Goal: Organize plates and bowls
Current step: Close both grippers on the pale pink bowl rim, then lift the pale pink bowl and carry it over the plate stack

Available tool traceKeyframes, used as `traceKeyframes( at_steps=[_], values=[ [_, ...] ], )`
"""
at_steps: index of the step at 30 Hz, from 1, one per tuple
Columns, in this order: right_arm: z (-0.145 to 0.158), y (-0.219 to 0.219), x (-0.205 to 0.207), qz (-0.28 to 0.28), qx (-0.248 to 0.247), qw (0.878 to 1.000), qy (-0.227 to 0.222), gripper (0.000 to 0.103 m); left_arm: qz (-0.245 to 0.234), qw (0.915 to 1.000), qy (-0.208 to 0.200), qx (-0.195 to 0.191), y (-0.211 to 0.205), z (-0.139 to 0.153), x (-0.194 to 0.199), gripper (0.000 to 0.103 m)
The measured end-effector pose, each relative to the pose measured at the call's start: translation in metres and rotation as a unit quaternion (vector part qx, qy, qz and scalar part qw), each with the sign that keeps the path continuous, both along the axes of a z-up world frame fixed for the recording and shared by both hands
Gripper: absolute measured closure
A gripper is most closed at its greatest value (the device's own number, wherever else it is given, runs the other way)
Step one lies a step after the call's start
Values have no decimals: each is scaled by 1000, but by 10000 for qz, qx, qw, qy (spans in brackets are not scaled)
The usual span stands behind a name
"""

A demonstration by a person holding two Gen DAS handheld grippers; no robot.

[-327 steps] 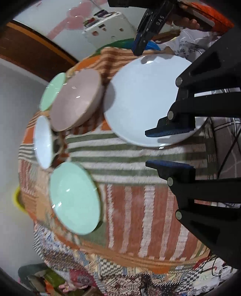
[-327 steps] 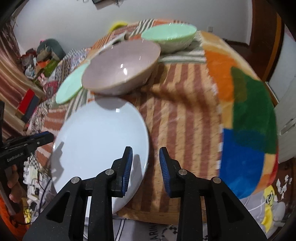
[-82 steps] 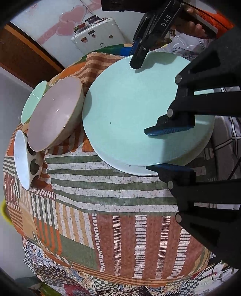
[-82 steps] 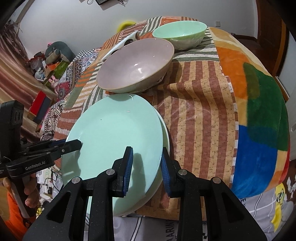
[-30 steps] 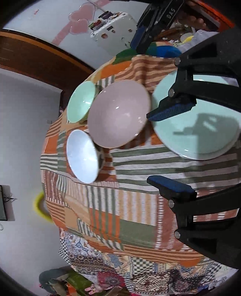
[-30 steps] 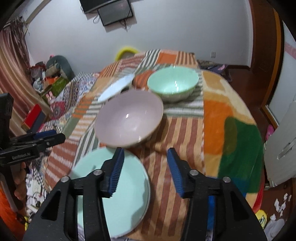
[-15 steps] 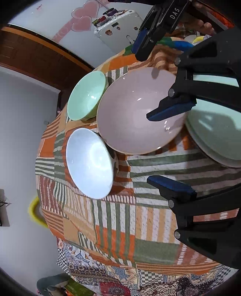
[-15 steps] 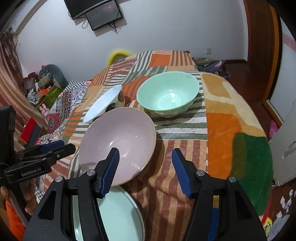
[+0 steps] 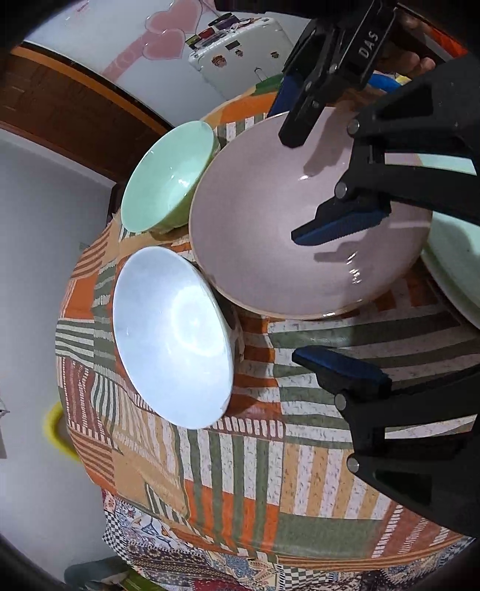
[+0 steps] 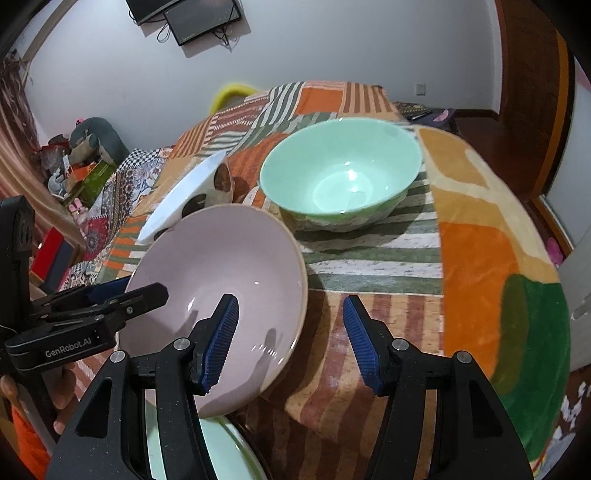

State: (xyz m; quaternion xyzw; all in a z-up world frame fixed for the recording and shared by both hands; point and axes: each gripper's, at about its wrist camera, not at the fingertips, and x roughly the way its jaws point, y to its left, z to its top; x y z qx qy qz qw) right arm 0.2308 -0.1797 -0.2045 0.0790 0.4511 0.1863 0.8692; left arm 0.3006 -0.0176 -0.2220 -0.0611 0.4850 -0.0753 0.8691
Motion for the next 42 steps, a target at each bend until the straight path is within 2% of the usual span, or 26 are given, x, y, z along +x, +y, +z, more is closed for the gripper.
traceKeyframes(
  at_steps=[3,5,7,11,20,42],
  values=[
    [-4,1,2,98,58,9999,99,63,-49,10000,13,37,-3,-3,1,60],
    [-7,0,3,121,134,9997,161,70,-81,9999,67,2,-4,-6,3,76],
    [-9,-2,4,141,228,9994,219,82,-54,10000,56,15,-4,-7,3,80],
    [-7,-3,2,103,229,9994,241,84,-30,9999,81,-54,-1,-5,1,83],
    [4,-3,-4,39,233,9995,211,84,-40,9999,71,-77,-5,4,-12,84],
    [51,9,-42,187,154,9993,-278,84,48,9988,-473,-120,3,65,-83,84]
  ],
)
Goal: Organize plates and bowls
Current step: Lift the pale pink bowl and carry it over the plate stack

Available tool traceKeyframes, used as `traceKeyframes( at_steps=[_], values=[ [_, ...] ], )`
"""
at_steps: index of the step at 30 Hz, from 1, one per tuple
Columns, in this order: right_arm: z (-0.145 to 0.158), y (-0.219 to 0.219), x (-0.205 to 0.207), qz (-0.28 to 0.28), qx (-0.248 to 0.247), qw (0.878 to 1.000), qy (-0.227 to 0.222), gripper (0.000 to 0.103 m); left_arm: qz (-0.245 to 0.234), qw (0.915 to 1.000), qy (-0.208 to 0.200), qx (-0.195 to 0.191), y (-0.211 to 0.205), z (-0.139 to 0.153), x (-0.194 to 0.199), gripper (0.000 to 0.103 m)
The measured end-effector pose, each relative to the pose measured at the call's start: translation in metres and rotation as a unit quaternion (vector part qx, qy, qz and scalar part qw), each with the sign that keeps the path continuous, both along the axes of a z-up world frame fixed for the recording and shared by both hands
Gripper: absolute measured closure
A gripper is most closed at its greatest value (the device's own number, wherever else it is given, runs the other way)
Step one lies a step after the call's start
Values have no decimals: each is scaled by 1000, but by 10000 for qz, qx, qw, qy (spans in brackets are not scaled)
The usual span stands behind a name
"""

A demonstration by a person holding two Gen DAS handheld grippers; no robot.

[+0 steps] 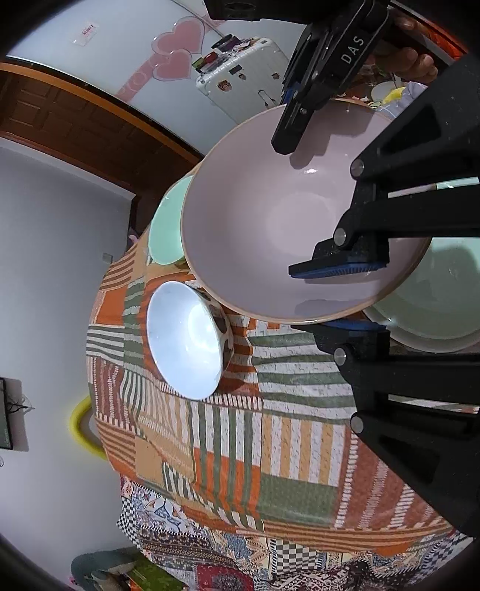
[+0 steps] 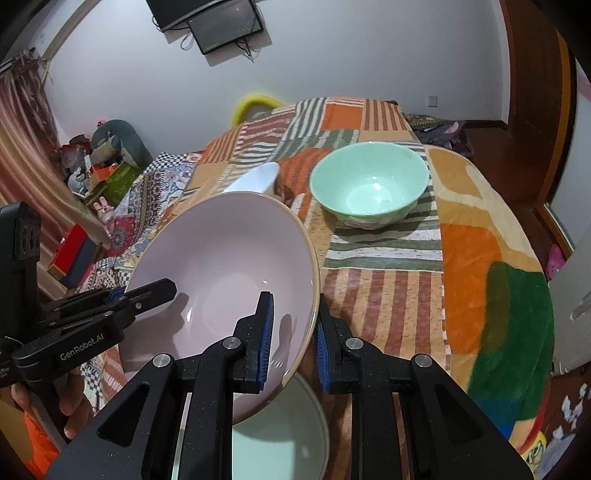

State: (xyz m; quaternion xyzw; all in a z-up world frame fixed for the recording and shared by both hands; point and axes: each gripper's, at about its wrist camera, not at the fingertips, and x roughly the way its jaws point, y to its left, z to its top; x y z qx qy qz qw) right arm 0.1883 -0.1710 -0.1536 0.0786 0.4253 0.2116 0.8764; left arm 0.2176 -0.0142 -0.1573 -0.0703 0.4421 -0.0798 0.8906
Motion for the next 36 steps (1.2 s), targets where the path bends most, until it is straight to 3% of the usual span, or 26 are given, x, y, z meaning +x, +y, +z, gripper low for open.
traceKeyframes(
  at_steps=[21,36],
  values=[
    [21,51,-47,561,59,9977,-365,84,626,9972,-397,89,54,41,-94,84],
    [15,104,-72,1212,3,9919,-373,83,1250,9914,-379,110,106,34,-143,84]
  ],
)
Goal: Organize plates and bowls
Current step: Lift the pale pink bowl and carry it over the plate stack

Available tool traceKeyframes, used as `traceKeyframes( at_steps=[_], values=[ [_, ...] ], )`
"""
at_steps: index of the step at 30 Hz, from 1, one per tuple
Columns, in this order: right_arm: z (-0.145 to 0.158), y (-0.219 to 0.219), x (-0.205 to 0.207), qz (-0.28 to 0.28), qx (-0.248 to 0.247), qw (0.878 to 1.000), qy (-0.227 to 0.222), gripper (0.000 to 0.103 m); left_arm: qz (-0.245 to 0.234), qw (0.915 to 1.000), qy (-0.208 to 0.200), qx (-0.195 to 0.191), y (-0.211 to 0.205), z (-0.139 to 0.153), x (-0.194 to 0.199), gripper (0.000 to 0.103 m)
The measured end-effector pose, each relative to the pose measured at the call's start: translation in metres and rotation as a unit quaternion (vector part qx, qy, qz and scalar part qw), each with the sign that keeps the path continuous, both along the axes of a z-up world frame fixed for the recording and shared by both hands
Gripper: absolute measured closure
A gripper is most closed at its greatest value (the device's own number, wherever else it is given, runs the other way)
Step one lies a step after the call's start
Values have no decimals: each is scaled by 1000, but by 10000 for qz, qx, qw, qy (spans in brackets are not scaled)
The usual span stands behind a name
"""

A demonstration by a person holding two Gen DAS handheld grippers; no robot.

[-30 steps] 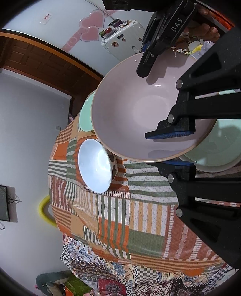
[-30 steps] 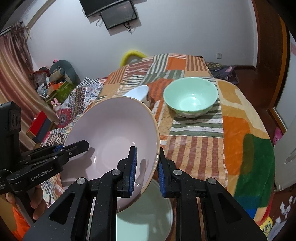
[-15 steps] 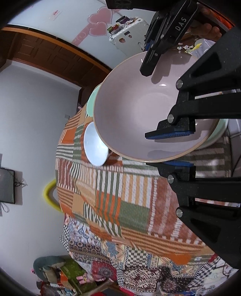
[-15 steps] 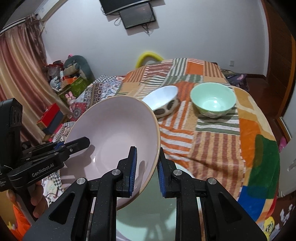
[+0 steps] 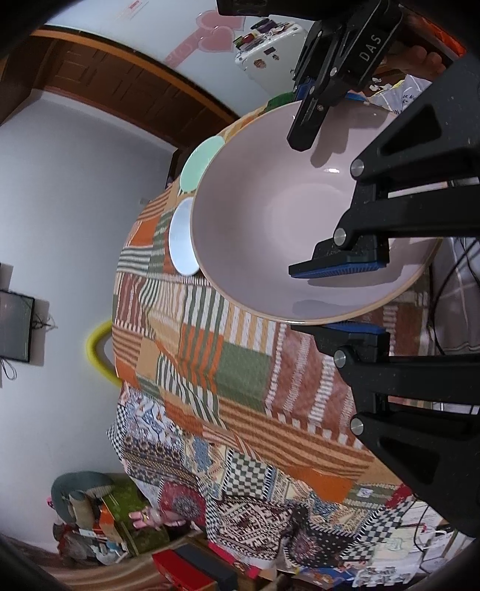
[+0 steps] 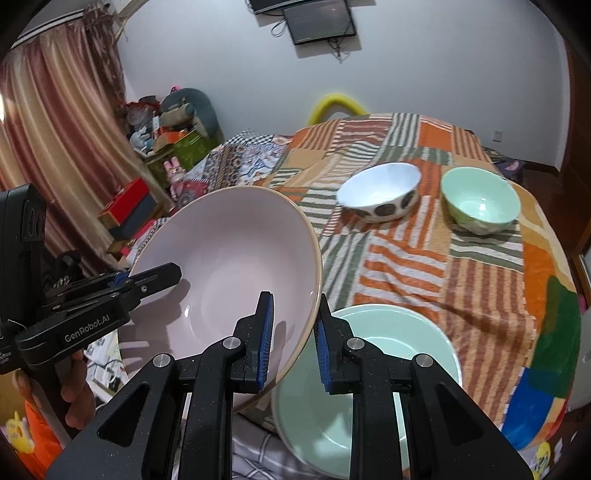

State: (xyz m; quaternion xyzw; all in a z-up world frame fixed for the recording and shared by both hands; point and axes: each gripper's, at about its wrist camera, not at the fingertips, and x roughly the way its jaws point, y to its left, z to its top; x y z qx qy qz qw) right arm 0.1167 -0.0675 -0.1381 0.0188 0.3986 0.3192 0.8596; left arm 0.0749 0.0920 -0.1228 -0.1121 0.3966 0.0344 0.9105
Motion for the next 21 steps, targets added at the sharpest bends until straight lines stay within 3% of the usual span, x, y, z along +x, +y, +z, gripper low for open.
traceKeyframes(
  at_steps=[21],
  values=[
    [-26,65,-5,511,-398,9975,278,83,508,9972,535,-117,53,-48,-9,84]
  ],
)
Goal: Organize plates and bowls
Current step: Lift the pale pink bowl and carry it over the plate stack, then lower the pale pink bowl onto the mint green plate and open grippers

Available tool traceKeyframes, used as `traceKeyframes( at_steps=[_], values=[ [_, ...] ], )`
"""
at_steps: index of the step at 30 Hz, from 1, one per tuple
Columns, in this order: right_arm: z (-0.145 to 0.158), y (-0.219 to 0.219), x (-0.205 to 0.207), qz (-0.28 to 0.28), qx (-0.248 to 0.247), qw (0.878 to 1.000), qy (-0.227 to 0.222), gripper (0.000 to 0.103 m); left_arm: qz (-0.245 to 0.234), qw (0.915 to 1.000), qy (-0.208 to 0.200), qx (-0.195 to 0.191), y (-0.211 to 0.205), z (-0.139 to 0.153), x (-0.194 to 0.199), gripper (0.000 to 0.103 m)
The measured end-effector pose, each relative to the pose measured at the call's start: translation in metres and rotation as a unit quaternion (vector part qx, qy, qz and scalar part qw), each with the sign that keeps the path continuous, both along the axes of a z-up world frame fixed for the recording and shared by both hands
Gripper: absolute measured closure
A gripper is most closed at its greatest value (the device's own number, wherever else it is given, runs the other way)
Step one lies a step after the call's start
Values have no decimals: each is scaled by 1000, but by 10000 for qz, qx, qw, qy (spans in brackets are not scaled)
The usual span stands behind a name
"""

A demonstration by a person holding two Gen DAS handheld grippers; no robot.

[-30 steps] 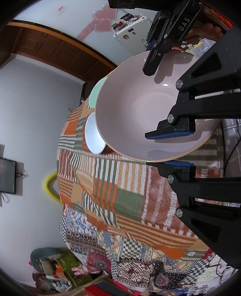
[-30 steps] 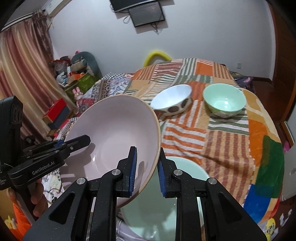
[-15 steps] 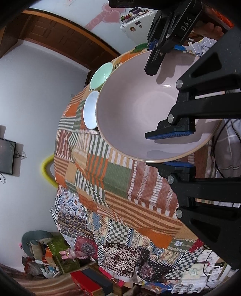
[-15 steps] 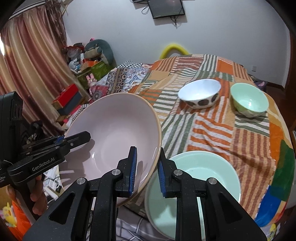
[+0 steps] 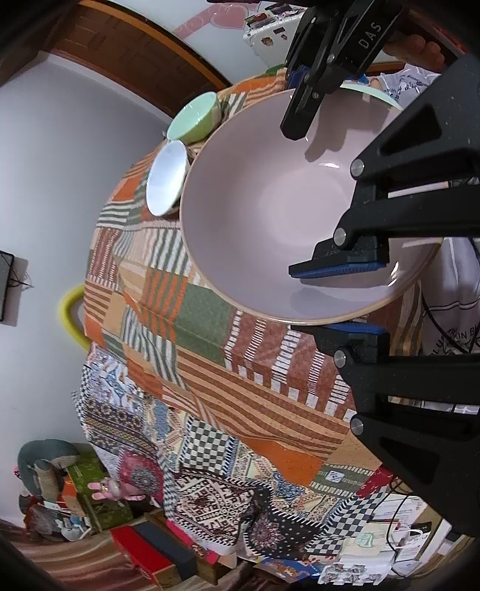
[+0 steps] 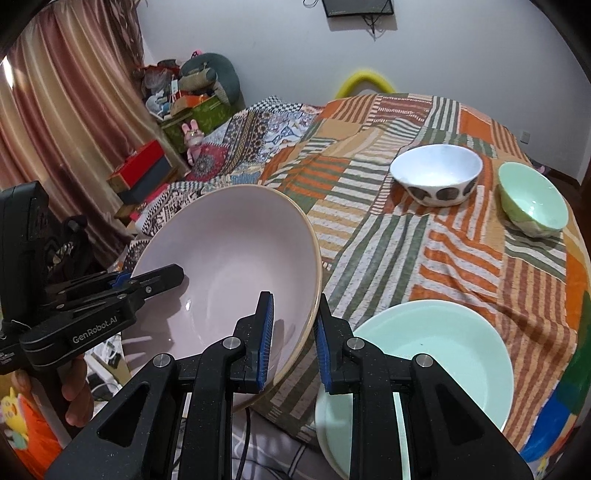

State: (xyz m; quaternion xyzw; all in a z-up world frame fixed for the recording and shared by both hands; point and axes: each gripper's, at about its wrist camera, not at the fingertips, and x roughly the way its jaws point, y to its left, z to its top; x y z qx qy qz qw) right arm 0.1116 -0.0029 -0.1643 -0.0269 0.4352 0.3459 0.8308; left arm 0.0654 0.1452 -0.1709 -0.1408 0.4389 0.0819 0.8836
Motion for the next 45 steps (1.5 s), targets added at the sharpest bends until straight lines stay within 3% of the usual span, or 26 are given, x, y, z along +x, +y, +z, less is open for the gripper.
traceKeyframes(
  at_steps=[20,32,45],
  values=[
    [-42,19,24,147,-434,9976,523,83,137,9963,797,-280,13,-64,25,83],
    [-65,28,32,217,-619,9948,776,83,222,9939,1043,-285,19,-87,32,83],
    [-68,31,32,354,-681,9944,729,81,268,9927,1138,-279,19,-97,34,78]
  ],
)
